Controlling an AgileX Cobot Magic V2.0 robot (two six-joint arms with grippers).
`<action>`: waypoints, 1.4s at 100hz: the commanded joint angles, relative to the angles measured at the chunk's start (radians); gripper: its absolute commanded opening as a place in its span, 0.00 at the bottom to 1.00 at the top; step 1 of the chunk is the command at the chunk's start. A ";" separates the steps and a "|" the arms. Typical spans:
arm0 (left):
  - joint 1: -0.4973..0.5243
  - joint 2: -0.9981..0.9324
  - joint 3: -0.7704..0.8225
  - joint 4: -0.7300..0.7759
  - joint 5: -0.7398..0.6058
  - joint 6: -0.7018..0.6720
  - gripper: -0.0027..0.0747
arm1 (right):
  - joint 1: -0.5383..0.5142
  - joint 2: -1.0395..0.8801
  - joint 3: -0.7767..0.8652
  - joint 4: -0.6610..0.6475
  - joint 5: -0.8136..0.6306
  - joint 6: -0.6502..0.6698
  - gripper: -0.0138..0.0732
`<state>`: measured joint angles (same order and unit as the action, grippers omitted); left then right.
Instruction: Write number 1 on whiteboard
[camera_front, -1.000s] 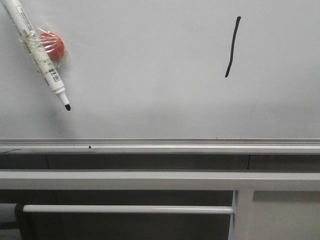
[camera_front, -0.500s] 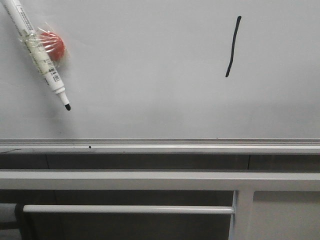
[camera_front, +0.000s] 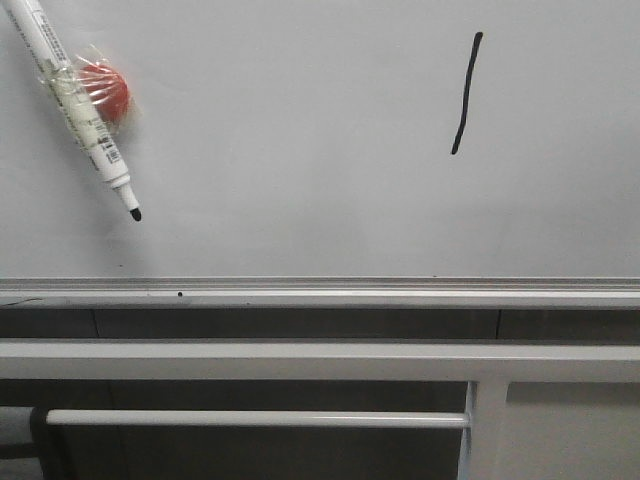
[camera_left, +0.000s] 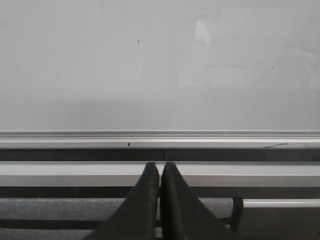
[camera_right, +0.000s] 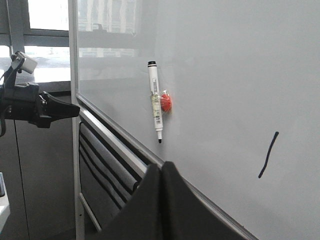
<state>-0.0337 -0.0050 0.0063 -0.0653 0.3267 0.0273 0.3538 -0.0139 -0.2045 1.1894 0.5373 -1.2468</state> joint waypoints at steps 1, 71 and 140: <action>0.003 -0.022 0.006 -0.006 -0.069 -0.002 0.01 | -0.003 -0.010 -0.035 0.023 -0.049 -0.004 0.09; 0.003 -0.022 0.006 -0.006 -0.069 -0.002 0.01 | -0.190 -0.010 0.093 -0.970 -0.343 1.141 0.09; 0.003 -0.022 0.006 -0.006 -0.069 -0.002 0.01 | -0.452 -0.010 0.244 -1.342 -0.220 1.410 0.09</action>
<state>-0.0331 -0.0050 0.0063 -0.0653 0.3267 0.0273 -0.0903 -0.0139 0.0158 -0.0899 0.3212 0.1611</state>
